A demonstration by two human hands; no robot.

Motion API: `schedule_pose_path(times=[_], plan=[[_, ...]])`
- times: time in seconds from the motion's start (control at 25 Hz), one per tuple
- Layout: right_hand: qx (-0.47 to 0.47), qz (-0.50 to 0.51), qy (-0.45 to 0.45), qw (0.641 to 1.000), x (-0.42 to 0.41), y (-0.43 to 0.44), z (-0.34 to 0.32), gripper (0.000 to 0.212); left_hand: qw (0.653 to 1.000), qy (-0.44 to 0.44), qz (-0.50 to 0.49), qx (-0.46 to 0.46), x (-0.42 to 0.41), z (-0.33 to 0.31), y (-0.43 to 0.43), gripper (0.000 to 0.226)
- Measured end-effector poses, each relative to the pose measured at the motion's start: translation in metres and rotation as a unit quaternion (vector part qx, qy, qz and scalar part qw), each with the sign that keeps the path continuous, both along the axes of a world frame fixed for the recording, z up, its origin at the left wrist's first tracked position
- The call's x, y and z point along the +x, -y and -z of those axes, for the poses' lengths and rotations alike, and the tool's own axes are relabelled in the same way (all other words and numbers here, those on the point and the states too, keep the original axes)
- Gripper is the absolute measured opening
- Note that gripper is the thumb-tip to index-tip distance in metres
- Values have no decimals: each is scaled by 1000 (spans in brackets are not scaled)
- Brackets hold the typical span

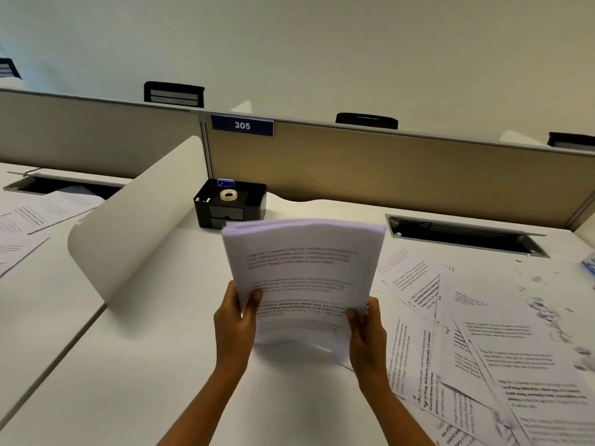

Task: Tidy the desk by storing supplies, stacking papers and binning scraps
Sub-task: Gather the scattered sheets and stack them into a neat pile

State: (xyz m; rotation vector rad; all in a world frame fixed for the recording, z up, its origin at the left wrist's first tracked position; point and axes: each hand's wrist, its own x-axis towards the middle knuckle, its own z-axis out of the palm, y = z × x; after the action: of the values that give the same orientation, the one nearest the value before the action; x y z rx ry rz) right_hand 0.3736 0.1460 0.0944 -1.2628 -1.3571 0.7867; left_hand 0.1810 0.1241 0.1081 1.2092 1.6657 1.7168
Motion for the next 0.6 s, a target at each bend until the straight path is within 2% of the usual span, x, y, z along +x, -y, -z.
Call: schedule_pose_path(times=[0.2, 0.36, 0.6], plan=[[-38, -22, -19, 999, 0, 6, 14, 29, 998, -39, 20, -45, 0, 12, -2, 15], [-45, 15, 40, 998, 9, -4, 25, 24, 986, -156, 3, -56, 1, 15, 0, 15], [-35, 19, 78, 996, 34, -4, 25, 25, 980, -150, 59, -116, 10, 1, -9, 12]])
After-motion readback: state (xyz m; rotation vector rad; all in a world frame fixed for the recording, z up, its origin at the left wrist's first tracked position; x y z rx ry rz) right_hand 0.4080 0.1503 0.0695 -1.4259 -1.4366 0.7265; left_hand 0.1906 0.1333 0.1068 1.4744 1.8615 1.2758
